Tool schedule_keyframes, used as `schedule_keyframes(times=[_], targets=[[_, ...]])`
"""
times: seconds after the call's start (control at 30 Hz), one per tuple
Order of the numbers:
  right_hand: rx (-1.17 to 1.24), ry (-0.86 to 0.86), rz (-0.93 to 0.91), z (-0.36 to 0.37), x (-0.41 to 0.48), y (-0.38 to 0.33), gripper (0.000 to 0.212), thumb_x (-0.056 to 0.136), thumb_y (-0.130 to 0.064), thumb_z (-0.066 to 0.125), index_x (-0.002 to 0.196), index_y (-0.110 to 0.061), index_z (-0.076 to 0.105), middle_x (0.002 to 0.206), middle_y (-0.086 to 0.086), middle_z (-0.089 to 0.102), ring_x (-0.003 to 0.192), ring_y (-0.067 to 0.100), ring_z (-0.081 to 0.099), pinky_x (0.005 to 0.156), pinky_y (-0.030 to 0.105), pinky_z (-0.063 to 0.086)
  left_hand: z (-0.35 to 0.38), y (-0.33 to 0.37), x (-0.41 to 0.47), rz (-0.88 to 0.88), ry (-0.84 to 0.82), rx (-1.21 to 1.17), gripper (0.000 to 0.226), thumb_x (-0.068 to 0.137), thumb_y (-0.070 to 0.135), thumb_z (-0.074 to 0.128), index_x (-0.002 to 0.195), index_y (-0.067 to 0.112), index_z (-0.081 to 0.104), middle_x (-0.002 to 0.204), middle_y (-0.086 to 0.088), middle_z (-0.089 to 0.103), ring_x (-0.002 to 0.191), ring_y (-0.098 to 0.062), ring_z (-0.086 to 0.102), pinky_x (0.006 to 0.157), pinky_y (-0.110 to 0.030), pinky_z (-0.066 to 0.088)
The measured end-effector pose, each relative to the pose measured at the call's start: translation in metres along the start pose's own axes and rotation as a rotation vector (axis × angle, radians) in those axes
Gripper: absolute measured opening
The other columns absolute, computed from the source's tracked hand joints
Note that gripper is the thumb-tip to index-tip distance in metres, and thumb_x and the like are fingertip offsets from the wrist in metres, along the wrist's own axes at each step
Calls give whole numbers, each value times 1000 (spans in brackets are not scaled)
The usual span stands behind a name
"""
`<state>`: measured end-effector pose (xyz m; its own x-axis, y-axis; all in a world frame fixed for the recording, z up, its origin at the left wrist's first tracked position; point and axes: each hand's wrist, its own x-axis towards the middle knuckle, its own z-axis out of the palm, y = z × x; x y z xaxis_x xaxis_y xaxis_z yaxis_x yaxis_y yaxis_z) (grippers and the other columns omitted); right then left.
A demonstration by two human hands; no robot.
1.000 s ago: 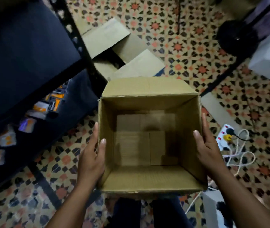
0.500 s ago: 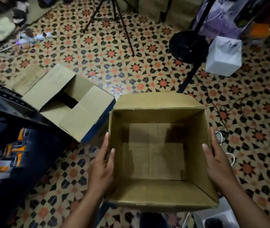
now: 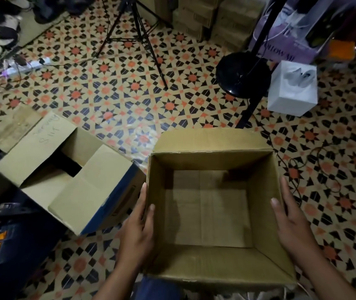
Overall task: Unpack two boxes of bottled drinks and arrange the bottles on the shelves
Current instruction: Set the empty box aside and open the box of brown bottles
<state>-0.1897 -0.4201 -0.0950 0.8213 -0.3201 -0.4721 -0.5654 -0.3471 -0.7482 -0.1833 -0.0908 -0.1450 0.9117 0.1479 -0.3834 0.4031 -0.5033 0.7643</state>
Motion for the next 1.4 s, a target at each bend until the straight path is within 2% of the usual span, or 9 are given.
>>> schedule_keyframes(times=[0.13, 0.33, 0.43, 0.6, 0.77, 0.9, 1.13, 1.27, 1.4], targets=[[-9, 2, 41, 18, 35, -6, 56, 108, -35, 37, 154, -58, 13, 153, -32, 13, 140, -3, 15, 115, 30, 18, 7, -4, 46, 18, -23, -5, 62, 103, 37, 49, 141, 72, 14, 104, 40, 47, 89, 10, 55, 82, -25, 50], [-30, 67, 122, 49, 101, -20, 57, 109, -37, 37, 155, -58, 12, 156, -28, 15, 139, 4, 20, 119, 42, 23, 12, -2, 145, 36, -89, 26, 65, 103, 24, 54, 149, 57, 22, 105, 36, 49, 91, 20, 56, 79, -8, 46], [-2, 100, 116, 61, 135, -27, 57, 109, -35, 37, 158, -53, 13, 168, -15, 16, 151, 14, 21, 117, 37, 21, 18, 9, 194, 126, -73, 92, 64, 103, 25, 54, 147, 60, 23, 120, 14, 65, 97, 11, 61, 86, -26, 55], [34, 148, 93, 79, 209, -26, 58, 110, -35, 35, 160, -50, 10, 169, -14, 16, 150, 8, 19, 114, 29, 16, 36, 33, 281, 153, -151, 116, 61, 106, 29, 47, 149, 62, 20, 153, 6, 47, 131, -17, 51, 108, -49, 47], [101, 185, 60, 97, 293, -10, 59, 112, -33, 35, 160, -51, 8, 170, -16, 13, 152, 12, 21, 116, 30, 20, 66, 44, 370, 178, -189, 129, 59, 108, 28, 45, 156, 51, 21, 116, 27, 54, 96, -5, 59, 97, -51, 55], [99, 215, 61, 110, 350, 5, 57, 111, -36, 34, 158, -55, 6, 171, -14, 8, 155, 14, 17, 120, 35, 19, 99, 33, 432, 210, -198, 112, 59, 107, 26, 46, 157, 48, 23, 155, 10, 43, 130, -8, 51, 108, -42, 49], [115, 217, 134, 131, 424, 23, 59, 112, -29, 32, 160, -50, 3, 171, -9, 11, 138, 39, 40, 109, 51, 39, 151, 26, 516, 220, -238, 161, 60, 108, 22, 44, 158, 46, 20, 160, 8, 34, 127, -2, 41, 103, -31, 44], [117, 219, 110, 142, 456, 38, 62, 112, -30, 34, 160, -51, 0, 169, -12, 16, 149, 24, 32, 111, 27, 31, 164, 22, 542, 223, -241, 177, 62, 108, 22, 43, 158, 47, 18, 163, 8, 28, 131, -4, 34, 109, -38, 40], [52, 178, 95, 148, 480, 47, 69, 111, -34, 37, 154, -61, -10, 170, -11, 14, 106, 12, 50, 91, 32, 45, 172, 23, 562, 221, -245, 211, 63, 108, 24, 44, 158, 47, 15, 163, 5, 31, 133, -9, 37, 110, -44, 42]])
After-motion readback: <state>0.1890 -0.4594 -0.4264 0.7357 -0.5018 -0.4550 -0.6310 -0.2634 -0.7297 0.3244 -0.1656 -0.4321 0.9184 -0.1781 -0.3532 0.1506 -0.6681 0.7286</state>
